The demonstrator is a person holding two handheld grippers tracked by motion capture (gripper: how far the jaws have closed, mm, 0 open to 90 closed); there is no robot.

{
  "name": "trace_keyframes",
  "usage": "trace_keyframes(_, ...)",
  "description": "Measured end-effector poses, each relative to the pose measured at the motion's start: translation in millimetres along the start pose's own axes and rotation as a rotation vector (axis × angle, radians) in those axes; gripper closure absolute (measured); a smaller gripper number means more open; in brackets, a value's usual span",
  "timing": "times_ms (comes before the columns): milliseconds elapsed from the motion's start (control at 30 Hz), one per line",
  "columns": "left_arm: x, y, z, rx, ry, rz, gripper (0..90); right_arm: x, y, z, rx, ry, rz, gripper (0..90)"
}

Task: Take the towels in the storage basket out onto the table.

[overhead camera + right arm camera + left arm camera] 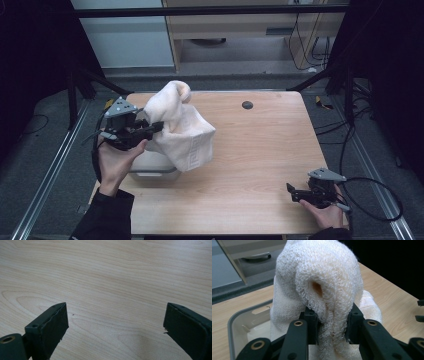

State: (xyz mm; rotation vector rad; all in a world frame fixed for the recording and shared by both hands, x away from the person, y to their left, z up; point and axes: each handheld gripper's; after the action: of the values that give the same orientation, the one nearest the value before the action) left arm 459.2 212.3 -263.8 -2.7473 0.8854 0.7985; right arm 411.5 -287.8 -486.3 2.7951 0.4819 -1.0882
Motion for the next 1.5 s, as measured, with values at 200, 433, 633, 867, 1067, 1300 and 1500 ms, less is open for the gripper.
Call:
trace_keyframes(200,7.2,13.9,-2.2,0.030,-0.002,0.027,68.6,-0.9,0.1,0.1,0.000,0.002,0.003,5.8)
trace_keyframes(433,17.3,26.3,-3.6,0.050,-0.012,0.046,68.6,-2.5,0.4,0.2,0.001,0.003,0.003,5.8)
trace_keyframes(633,26.5,36.4,-4.7,0.062,-0.010,0.079,68.6,-2.5,1.1,0.7,-0.015,0.008,0.010,5.8)
trace_keyframes(867,40.0,50.1,-5.9,0.079,-0.020,0.114,68.6,-2.9,1.3,0.9,-0.018,0.009,0.017,5.8)
trace_keyframes(1067,53.7,61.3,-3.6,0.098,-0.032,0.138,68.5,-3.6,1.4,1.4,-0.019,0.009,0.022,6.1)
trace_keyframes(1300,65.8,68.8,0.8,0.107,-0.042,0.153,68.5,-3.1,3.3,3.2,-0.013,0.016,0.022,6.8)
trace_keyframes(1500,81.6,76.0,4.6,0.116,-0.065,0.169,68.5,-2.8,4.7,3.9,-0.012,0.015,0.029,7.1)
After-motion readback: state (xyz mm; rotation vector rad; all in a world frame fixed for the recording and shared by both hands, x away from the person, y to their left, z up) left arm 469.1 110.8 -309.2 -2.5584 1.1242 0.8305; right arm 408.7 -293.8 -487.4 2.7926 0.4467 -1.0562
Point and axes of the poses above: each handheld gripper's, and its own axes: x roughly forward along the jaws, z roughly out of its underside, y roughly to its right, and after that the axes turned 2 degrees about -y, right-handed
